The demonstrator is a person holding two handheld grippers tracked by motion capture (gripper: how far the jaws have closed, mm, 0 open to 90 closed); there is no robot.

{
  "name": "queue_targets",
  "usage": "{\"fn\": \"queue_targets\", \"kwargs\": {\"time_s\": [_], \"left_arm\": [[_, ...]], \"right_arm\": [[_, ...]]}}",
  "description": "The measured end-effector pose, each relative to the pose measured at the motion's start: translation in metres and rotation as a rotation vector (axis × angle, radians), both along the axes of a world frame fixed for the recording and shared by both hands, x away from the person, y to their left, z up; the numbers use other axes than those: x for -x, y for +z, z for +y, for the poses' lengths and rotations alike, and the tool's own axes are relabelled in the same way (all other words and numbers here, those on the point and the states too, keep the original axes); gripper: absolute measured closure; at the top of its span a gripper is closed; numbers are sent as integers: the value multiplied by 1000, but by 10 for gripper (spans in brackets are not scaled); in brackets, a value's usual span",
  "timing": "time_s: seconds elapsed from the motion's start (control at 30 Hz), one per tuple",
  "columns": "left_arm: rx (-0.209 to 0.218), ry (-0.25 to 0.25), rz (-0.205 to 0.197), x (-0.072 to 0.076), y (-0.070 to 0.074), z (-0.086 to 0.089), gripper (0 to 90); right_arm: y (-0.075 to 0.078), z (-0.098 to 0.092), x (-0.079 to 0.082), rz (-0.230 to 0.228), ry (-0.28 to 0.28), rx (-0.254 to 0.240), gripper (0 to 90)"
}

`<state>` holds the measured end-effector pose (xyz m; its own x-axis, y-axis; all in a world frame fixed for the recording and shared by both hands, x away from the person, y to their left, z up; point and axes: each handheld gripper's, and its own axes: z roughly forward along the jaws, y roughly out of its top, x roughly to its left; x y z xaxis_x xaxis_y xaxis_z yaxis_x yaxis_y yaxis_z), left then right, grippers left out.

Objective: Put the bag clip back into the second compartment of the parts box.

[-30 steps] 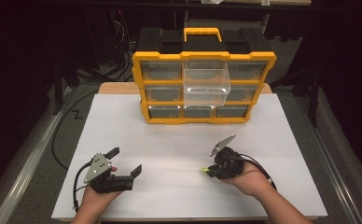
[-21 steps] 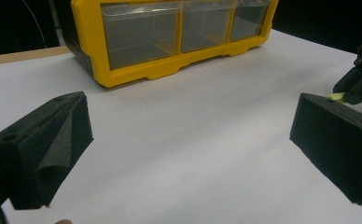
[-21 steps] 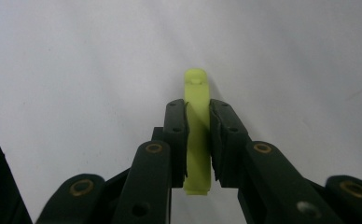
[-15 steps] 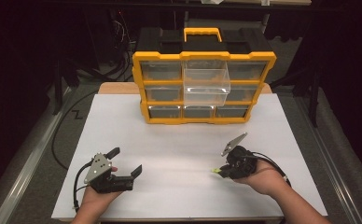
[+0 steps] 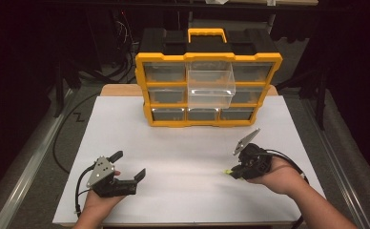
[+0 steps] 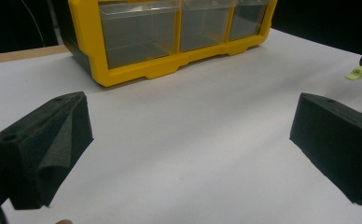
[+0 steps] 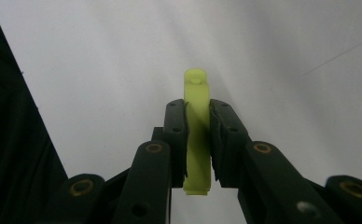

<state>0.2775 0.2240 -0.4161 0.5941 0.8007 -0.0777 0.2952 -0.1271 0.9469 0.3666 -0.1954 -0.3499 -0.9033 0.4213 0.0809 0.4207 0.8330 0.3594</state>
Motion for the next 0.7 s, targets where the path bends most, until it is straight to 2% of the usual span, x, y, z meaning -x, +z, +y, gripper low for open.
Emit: {"fn": "queue_targets", "kwargs": {"time_s": [0.43,0.7], "left_arm": [[-2,2,-2,0,0,0,5],[-2,3,-4,0,0,0,5]], "right_arm": [[31,-2,-6,19,22,21,791],[50,-1,-8,24,49,17,791]]}}
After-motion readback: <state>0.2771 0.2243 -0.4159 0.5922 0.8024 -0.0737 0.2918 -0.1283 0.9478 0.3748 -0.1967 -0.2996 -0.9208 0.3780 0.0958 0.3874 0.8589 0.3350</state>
